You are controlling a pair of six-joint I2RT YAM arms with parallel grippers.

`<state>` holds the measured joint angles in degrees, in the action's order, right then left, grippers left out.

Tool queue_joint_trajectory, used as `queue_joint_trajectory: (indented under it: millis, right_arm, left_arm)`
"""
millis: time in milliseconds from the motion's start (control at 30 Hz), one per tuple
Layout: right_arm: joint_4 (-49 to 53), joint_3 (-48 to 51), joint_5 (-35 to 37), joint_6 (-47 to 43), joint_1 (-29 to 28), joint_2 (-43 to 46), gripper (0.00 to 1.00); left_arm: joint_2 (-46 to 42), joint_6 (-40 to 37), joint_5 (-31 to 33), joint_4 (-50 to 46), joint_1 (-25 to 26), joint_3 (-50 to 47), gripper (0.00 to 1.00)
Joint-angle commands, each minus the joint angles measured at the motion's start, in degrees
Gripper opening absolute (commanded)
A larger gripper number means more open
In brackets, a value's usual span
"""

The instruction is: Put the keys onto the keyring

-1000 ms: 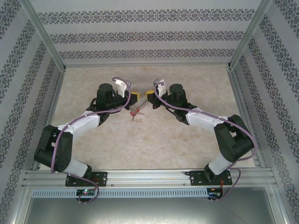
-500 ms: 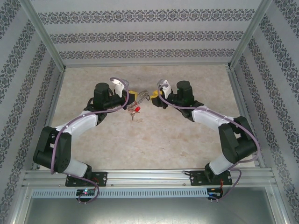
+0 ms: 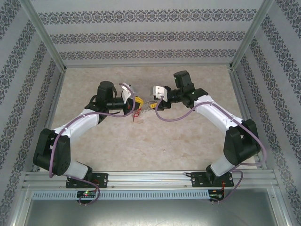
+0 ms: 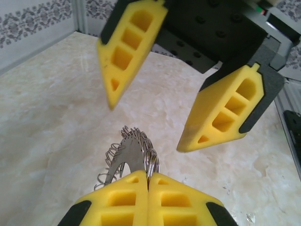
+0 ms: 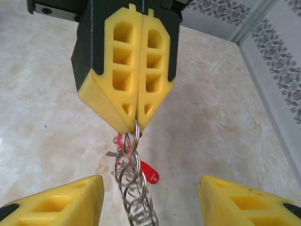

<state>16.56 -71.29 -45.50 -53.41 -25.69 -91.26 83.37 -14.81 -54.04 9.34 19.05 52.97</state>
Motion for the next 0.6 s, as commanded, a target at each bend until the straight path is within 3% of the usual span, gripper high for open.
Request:
queue_joint_trajectory:
  millis: [0, 100, 167, 367, 567]
  right_arm:
    - [7.1, -3.1, -4.1, -3.2, -1.9, -3.0, 0.55]
    - [10.0, -5.7, -5.2, -2.2, -2.3, -5.3, 0.54]
    - [11.0, -6.4, -4.9, -2.0, -2.8, -6.4, 0.47]
    - [12.1, -7.1, -5.8, -2.2, -3.3, -7.5, 0.02]
    - [11.4, -4.3, -4.4, -6.9, -3.3, -4.8, 0.00]
  left_arm:
    - [-1.3, -5.8, -4.7, -0.7, 1.0, 2.1, 0.00]
    - [-1.1, -6.8, -5.0, -1.3, 1.2, 2.7, 0.00]
    - [-1.2, -6.9, -5.0, -1.2, 1.2, 2.8, 0.00]
    - [-2.0, -8.3, -6.6, -2.0, 1.3, 2.8, 0.00]
    - [-4.8, -15.9, -8.7, -12.2, 1.0, 4.0, 0.17]
